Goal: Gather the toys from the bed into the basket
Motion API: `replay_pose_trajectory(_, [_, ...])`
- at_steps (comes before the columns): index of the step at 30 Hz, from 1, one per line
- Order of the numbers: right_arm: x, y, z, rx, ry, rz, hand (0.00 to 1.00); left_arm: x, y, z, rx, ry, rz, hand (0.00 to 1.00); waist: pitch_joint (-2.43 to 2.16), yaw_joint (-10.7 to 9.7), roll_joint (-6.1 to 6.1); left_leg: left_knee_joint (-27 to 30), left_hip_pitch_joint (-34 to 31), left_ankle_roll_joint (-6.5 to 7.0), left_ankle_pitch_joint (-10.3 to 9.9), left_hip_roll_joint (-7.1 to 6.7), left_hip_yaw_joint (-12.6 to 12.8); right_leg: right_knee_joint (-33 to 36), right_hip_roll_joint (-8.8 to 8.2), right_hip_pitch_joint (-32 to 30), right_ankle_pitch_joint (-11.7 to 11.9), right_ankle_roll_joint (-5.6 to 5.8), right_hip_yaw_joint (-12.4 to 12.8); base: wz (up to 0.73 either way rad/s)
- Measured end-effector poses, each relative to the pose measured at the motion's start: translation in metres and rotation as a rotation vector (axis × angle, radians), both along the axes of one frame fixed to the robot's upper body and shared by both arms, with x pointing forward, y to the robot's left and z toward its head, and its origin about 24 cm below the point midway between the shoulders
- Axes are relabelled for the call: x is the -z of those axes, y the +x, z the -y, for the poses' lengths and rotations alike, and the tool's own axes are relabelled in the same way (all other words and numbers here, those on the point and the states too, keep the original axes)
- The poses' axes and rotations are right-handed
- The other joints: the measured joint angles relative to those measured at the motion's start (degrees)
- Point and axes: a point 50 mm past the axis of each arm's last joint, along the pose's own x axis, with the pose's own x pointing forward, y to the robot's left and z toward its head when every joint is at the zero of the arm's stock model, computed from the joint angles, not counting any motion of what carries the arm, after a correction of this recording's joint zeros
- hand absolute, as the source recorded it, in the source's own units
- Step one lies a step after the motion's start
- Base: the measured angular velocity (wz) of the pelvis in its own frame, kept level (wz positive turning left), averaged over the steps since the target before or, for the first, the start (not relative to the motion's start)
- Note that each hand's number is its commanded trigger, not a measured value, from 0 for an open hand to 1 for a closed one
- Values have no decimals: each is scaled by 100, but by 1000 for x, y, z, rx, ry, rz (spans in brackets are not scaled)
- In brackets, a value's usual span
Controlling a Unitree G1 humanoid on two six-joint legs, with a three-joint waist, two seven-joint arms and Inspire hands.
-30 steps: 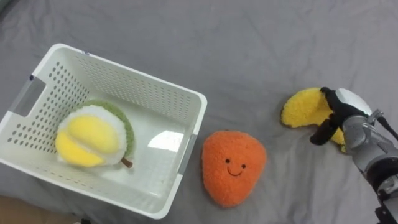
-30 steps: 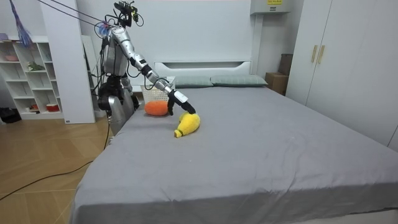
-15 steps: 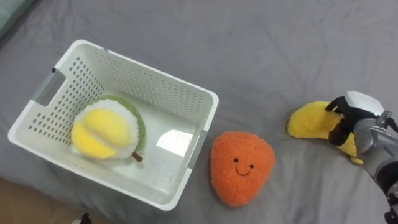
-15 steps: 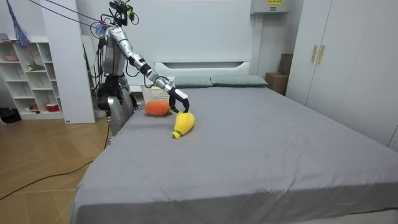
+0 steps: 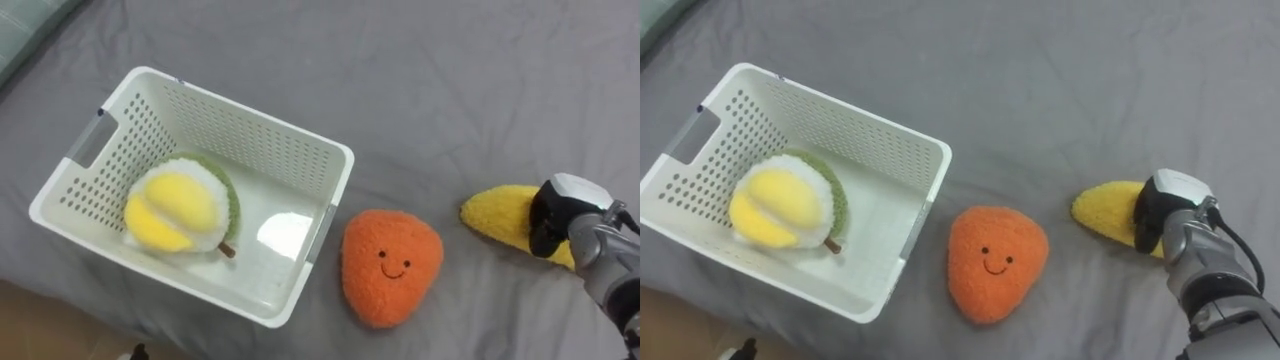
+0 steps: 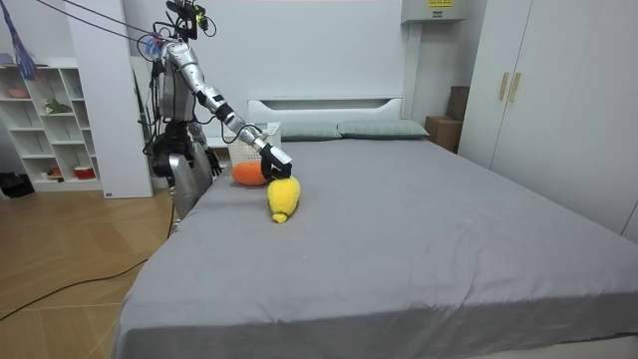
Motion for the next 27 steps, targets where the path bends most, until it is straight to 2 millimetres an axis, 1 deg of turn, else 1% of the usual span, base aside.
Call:
replay_pose_trajectory(7, [2,-2,-2,-9,2,4,100,-2,4,0,-8,-4,24,0,-4,-18,-4,-21,-60,-22,79,5,-10,17,-2,-63,43,-44,-25,2])
replay_pose_trajectory(16, [5,-4,-3,-16,9,1,100,-3,5,2,15,-5,51,0,-11,-25,-14,-24,-47,-21,135,0,-10,30,-10,-50,95,-57,-38,0])
replay_pose_trajectory(19, [4,-3,-5,-28,12,13,100,-2,5,2,13,-7,52,0,-14,-25,-24,-78,17,-21,160,9,42,30,-7,-35,112,-64,0,-8])
replay_pose_trajectory(25, [-6,9,-17,-90,28,83,100,-2,6,4,-19,-30,67,0,-18,-64,-36,-218,105,-33,228,12,76,41,-12,-34,125,-82,26,-2])
replay_pose_trajectory(27, [-15,16,-24,-129,31,129,100,-2,3,2,-35,-32,76,0,-21,-166,-39,-243,142,-37,251,11,80,53,-47,-20,126,-84,64,-2])
